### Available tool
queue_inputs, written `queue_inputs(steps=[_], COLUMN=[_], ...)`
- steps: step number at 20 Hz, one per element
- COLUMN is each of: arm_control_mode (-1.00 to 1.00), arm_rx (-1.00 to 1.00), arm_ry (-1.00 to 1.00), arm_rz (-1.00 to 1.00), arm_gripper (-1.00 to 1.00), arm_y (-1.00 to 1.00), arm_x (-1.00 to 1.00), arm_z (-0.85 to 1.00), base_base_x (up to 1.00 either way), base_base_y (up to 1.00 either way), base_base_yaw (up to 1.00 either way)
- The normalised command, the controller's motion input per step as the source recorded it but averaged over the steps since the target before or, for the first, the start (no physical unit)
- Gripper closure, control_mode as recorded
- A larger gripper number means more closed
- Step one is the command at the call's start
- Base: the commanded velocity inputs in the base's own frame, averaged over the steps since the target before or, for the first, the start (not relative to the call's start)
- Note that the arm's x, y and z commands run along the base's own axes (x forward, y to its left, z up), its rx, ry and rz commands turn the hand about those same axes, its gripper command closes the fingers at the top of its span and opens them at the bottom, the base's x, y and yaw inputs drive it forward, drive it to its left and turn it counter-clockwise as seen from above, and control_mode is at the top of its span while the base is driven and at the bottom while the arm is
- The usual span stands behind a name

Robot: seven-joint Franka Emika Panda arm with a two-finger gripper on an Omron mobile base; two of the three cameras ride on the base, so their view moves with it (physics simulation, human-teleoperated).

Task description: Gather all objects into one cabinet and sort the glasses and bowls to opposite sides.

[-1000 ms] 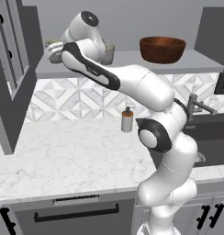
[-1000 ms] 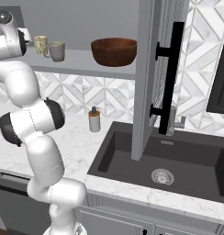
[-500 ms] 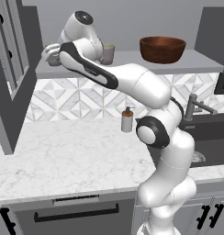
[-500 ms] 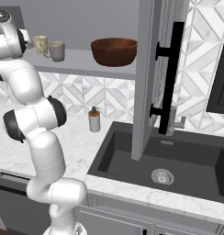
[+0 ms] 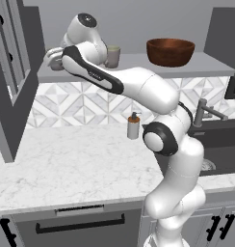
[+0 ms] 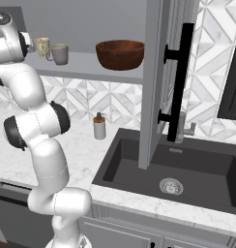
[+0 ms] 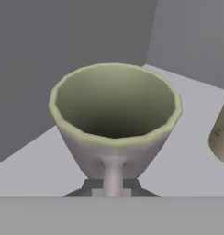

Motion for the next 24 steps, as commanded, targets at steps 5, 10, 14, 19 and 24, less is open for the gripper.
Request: queue_inputs(steps=[5,10,14,19,24], arm_control_mode=[-1.0,-1.0,-1.0,-1.0,-1.0], arm_rx=[0.0,0.0,0.0,0.0,0.0], arm_ry=[0.0,0.0,-0.02,-0.04,-0.08], arm_rz=[0.0,0.0,0.0,0.0,0.0], arm_gripper=[-1.0,-1.0,-1.0,-1.0,-1.0], arm_y=[0.0,0.0,0.0,0.0,-0.15], arm_x=[0.01,0.0,-0.05,-0.57,-0.72], arm_z=[-0.15,0.0,0.09,0.1,0.02], base_base_x=[0.0,0.0,0.0,0.0,0.0], base_base_y=[0.0,0.0,0.0,0.0,0.0], base_base_yaw=[0.0,0.0,0.0,0.0,0.0])
